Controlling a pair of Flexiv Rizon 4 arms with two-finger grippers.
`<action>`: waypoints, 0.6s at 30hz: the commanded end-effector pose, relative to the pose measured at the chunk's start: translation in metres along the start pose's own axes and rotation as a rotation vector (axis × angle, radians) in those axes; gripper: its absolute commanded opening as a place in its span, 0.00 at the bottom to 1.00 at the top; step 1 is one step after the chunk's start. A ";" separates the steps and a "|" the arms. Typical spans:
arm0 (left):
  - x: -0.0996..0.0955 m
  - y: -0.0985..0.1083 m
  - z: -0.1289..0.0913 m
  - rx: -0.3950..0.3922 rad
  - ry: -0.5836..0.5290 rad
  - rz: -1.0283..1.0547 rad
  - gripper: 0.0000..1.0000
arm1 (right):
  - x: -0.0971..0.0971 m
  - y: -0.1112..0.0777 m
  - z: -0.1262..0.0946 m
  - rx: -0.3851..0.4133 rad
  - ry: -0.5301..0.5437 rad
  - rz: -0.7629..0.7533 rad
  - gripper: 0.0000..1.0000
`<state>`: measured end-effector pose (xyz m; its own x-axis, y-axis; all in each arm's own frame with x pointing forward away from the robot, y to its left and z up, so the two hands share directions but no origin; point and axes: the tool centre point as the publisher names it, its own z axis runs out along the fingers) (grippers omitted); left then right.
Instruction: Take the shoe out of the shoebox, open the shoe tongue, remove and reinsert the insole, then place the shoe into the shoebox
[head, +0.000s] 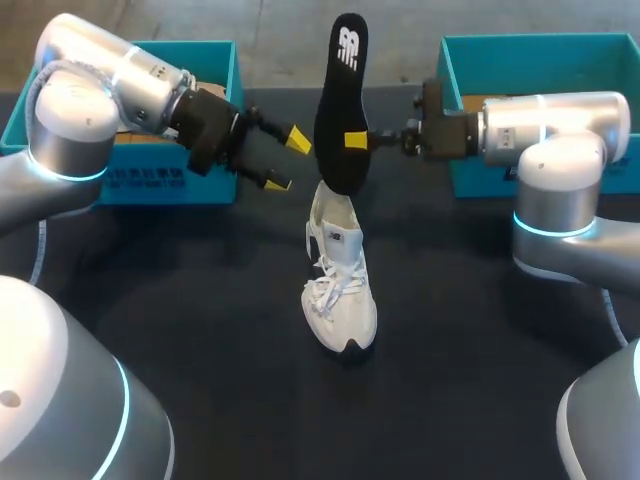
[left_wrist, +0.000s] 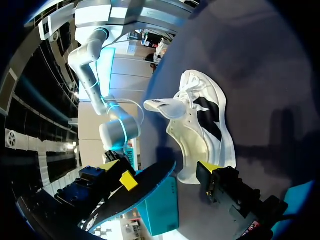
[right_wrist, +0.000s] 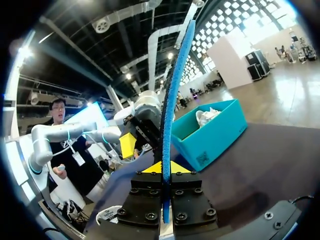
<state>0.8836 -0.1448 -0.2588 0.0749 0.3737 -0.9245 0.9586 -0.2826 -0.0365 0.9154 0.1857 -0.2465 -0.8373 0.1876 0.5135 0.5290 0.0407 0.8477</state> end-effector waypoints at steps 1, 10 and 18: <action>0.002 -0.003 0.001 -0.004 0.004 -0.001 1.00 | -0.006 -0.003 0.009 0.002 0.014 0.000 0.00; -0.002 -0.004 0.001 -0.003 -0.004 0.013 1.00 | -0.006 -0.015 0.018 0.034 0.023 -0.003 0.00; 0.002 -0.006 0.002 0.008 -0.007 0.010 1.00 | -0.005 -0.024 0.017 0.032 0.019 -0.018 0.00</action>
<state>0.8771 -0.1457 -0.2597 0.0845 0.3684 -0.9258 0.9553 -0.2942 -0.0299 0.9108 0.1987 -0.2702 -0.8488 0.1642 0.5027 0.5192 0.0783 0.8511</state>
